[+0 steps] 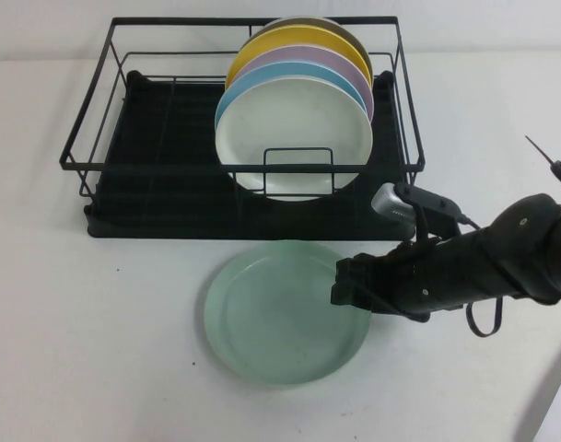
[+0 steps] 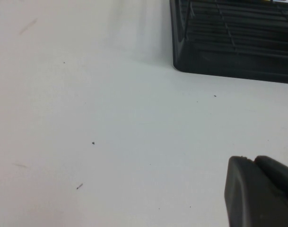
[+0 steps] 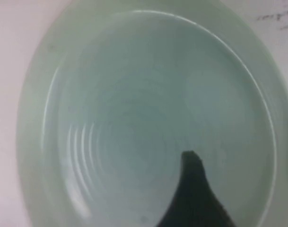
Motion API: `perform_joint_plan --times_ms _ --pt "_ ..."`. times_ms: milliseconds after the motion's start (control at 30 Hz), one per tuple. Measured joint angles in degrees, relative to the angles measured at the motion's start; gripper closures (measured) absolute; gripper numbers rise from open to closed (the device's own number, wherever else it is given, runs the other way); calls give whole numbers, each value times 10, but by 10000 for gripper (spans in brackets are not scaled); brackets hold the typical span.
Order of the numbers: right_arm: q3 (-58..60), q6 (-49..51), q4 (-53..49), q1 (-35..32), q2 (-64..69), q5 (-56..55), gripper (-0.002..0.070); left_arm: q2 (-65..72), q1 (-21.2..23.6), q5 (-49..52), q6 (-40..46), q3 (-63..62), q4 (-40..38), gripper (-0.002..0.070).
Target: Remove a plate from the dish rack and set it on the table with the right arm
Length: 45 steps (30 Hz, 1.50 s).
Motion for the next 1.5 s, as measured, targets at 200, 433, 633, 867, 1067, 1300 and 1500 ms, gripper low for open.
perform_joint_plan --times_ms 200,433,633,867,1067,1300,1500 --pt "0 1 -59 0 -22 -10 253 0 0 0 0 0 0 680" --pt "0 17 -139 0 -149 51 345 0 0 0 0 0 0 680" --pt "0 17 -215 0 -264 150 642 0 0 0 0 0 0 680" --pt "15 17 -250 0 -352 237 692 0 0 0 0 0 0 680" --pt "24 17 -298 0 -376 300 694 0 0 0 0 0 0 680" --pt "27 17 -359 0 -377 308 694 0 0 0 0 0 0 680" --pt "95 17 -394 -26 -418 219 694 0 0 0 0 0 0 680"
